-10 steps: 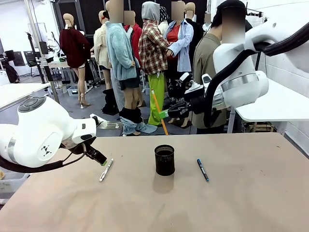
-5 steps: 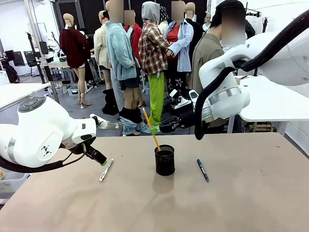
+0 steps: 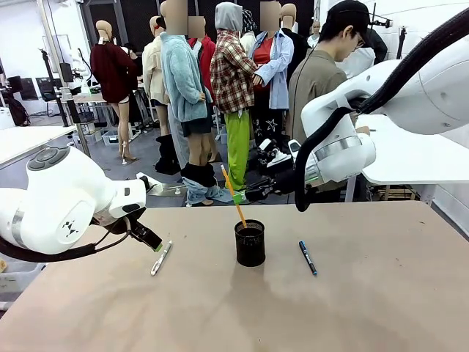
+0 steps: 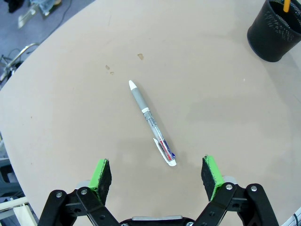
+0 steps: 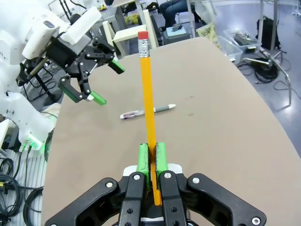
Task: Place the pens into the pen holder.
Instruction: Pick up a writing instrument from the table and place it into the Pen holder.
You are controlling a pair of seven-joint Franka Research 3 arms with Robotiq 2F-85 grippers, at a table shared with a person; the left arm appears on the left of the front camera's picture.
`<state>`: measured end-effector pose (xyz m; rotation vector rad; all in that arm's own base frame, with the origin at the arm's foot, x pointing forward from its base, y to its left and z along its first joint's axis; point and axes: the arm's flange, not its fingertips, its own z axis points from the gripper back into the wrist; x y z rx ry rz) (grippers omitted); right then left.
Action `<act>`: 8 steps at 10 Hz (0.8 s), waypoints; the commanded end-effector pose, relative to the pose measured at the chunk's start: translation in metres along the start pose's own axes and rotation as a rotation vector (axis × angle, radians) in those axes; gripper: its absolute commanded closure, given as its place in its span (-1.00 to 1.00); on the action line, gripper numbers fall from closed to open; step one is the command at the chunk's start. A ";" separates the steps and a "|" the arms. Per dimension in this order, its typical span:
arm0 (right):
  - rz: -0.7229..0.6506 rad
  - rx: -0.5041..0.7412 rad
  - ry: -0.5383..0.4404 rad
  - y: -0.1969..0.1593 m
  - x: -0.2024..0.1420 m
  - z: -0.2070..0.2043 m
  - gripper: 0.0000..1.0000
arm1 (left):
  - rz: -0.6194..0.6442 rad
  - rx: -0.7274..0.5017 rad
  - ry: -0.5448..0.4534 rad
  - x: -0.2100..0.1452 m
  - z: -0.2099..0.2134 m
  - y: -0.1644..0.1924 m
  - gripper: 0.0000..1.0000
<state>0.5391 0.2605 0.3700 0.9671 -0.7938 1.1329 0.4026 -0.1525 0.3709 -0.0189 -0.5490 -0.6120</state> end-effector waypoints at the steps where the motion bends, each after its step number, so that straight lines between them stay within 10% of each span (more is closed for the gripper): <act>1: -0.031 -0.007 -0.011 -0.018 -0.001 -0.006 1.00 | 0.004 -0.001 -0.001 -0.001 0.001 0.001 -1.00; 8: -0.085 0.005 0.055 -0.021 -0.039 -0.005 1.00 | 0.004 -0.001 -0.001 -0.001 0.001 0.001 -1.00</act>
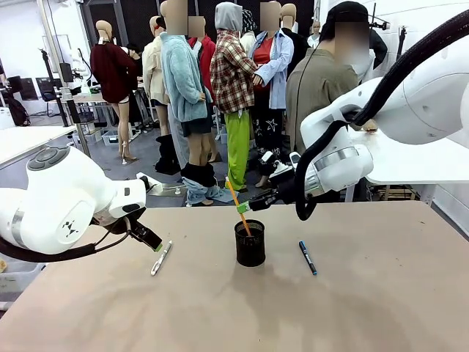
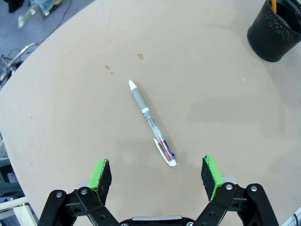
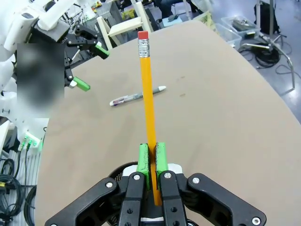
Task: Place the pens into the pen holder.
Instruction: Pick up a writing instrument from the table and place it into the Pen holder.
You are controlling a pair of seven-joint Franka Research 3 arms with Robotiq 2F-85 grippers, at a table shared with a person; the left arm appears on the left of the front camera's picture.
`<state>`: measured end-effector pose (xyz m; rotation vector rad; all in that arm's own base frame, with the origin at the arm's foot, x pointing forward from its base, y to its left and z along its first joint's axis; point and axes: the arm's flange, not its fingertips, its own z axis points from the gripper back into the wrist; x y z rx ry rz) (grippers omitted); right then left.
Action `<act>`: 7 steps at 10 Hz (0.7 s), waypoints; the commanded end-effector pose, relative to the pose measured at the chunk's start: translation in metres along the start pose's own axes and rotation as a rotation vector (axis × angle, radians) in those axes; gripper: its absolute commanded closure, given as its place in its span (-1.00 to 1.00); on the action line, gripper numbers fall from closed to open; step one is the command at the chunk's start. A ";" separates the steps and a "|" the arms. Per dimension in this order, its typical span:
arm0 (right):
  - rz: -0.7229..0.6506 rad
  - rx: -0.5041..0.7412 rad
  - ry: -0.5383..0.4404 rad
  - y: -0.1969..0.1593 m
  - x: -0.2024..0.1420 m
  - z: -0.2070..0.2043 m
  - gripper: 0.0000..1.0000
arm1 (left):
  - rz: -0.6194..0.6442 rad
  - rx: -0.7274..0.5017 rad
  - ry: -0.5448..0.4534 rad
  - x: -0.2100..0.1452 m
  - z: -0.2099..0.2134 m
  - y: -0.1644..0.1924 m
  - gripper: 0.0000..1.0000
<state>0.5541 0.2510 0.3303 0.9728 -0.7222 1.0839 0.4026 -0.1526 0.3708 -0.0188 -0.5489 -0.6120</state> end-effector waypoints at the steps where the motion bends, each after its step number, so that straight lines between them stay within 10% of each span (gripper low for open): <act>1: 0.004 -0.015 0.026 0.008 -0.007 0.005 1.00 | 0.004 0.000 -0.001 -0.001 0.001 0.002 -1.00; 7: 0.034 -0.044 0.021 0.026 -0.019 0.022 -0.19 | 0.004 0.000 -0.001 -0.001 0.001 0.002 -1.00</act>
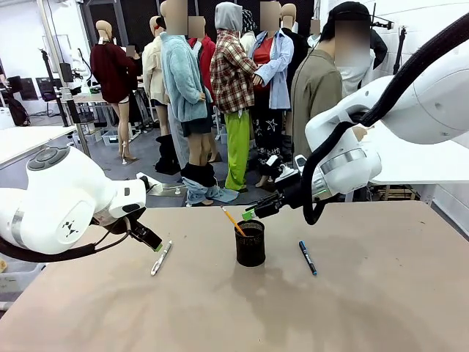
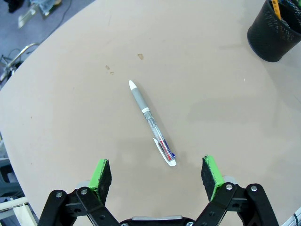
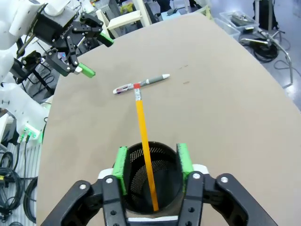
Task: Place the pens into the pen holder.
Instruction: Pick up a writing instrument from the table and place it into the Pen holder.
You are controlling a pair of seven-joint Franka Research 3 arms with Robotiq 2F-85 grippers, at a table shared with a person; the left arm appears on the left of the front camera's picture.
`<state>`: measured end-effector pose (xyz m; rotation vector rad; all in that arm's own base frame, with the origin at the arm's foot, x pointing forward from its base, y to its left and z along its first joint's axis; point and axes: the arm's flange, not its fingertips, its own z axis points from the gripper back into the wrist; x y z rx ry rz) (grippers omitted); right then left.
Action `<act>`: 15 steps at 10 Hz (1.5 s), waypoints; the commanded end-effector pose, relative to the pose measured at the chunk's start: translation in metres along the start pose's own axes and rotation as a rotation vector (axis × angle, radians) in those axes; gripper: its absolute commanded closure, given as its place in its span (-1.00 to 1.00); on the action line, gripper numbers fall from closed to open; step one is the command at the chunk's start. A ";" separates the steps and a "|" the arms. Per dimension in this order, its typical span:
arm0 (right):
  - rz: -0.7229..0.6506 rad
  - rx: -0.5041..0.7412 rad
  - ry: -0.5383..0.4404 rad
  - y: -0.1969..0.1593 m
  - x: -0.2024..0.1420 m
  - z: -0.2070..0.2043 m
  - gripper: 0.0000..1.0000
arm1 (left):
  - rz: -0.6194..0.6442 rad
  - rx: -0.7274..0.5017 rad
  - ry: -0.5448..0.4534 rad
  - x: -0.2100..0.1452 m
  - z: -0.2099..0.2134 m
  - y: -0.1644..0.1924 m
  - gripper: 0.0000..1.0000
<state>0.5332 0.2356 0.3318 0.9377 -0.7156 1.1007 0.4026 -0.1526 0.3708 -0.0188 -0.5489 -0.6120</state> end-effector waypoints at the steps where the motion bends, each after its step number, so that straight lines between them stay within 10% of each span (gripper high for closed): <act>1: -0.015 -0.060 -0.007 0.013 -0.008 0.017 -0.19 | 0.004 0.000 -0.001 -0.001 0.001 0.002 -1.00; 8: -0.367 -0.436 0.463 0.055 0.038 0.121 -0.19 | 0.004 0.000 -0.001 -0.001 0.001 0.002 -1.00; 15: -0.627 -0.581 0.892 0.060 0.069 0.082 -0.19 | 0.004 0.000 -0.001 -0.001 0.001 0.002 -1.00</act>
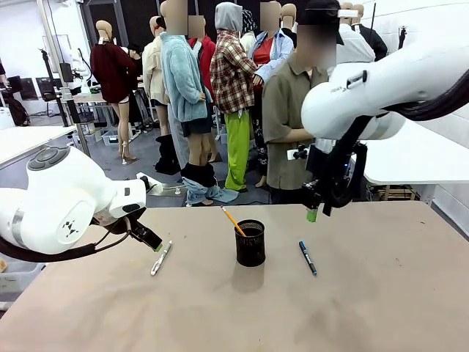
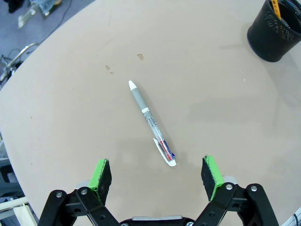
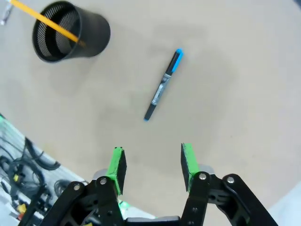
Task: Place the pens into the pen holder.
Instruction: Pick up a writing instrument from the table and place it into the Pen holder.
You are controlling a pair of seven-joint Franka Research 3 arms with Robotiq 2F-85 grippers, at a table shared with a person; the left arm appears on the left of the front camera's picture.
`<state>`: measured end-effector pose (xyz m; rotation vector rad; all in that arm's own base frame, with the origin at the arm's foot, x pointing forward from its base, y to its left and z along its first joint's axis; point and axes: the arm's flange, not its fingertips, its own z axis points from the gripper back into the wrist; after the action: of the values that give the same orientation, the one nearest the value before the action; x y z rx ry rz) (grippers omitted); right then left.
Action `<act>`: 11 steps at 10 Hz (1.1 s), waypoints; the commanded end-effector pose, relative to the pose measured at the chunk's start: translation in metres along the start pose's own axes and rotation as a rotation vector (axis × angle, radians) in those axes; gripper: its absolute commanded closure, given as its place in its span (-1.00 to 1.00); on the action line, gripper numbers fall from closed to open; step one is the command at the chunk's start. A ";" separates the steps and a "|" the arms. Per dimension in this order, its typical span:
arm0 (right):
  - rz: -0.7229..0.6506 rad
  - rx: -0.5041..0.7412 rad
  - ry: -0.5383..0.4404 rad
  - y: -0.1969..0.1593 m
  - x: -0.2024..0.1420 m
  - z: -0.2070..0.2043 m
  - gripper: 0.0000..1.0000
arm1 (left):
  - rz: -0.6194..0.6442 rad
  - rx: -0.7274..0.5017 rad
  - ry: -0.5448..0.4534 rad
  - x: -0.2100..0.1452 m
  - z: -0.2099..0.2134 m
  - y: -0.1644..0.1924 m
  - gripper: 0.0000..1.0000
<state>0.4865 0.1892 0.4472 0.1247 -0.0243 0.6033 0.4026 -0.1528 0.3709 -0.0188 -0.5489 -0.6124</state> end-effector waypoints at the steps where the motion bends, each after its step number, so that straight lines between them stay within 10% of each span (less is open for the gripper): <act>1: -0.022 -0.035 0.128 0.014 0.021 -0.014 -0.19 | 0.005 0.000 -0.001 -0.001 0.001 0.002 -1.00; 11: -0.286 -0.078 0.189 0.021 0.062 -0.114 -0.19 | 0.005 0.000 -0.001 -0.001 0.001 0.002 -1.00</act>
<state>0.5146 0.2520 0.3418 0.0375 0.1746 0.3719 0.4026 -0.1528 0.3709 -0.0187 -0.5489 -0.6125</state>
